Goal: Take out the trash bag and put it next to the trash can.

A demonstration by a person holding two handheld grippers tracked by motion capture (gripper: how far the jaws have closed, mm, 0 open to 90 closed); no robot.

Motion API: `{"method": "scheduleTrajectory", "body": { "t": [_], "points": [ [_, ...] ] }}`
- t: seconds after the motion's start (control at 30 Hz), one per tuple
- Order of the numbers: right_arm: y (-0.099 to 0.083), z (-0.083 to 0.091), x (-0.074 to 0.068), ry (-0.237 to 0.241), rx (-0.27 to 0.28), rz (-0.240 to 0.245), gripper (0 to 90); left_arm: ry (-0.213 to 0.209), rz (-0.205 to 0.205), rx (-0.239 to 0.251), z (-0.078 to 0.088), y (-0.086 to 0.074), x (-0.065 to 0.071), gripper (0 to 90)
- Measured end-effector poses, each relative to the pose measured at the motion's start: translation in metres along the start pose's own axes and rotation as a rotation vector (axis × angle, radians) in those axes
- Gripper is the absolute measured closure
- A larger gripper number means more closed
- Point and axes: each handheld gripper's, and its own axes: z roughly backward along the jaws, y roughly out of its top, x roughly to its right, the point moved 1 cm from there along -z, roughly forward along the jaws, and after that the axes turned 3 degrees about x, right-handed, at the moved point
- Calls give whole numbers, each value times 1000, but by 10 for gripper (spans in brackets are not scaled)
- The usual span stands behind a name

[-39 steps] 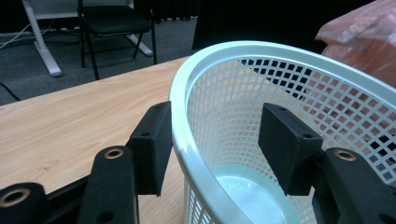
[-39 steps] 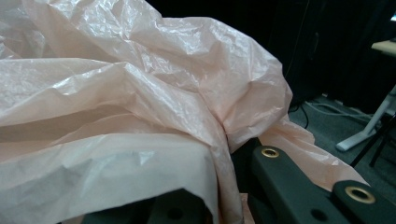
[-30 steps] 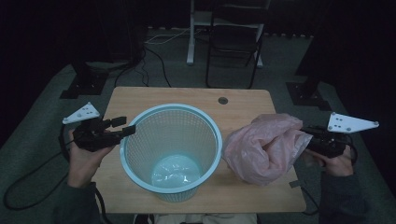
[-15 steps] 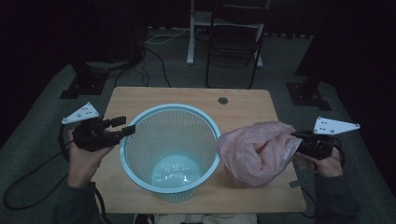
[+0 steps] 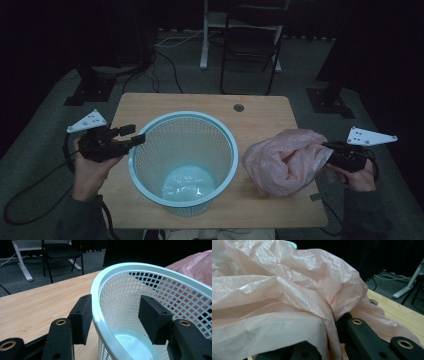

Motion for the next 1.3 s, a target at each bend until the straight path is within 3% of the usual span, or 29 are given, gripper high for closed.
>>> {"method": "scheduleTrajectory", "body": {
  "t": [0.17,0.23,0.7,1.1,1.3],
  "points": [
    [-5,-10,-1,1,-41,3,865,-2,-3,-2,-1,0,1,450],
    [-8,-23,-3,7,-84,11,864,-2,-5,-2,0,0,1,450],
    [-27,-67,-5,47,-187,-17,858,-3,-5,-1,0,0,1,450],
    [-35,-84,-3,41,-243,-40,847,-5,-3,3,0,1,0,450],
    [-38,-90,-2,34,-279,-51,768,-5,-1,1,0,0,0,450]
  ]
}}
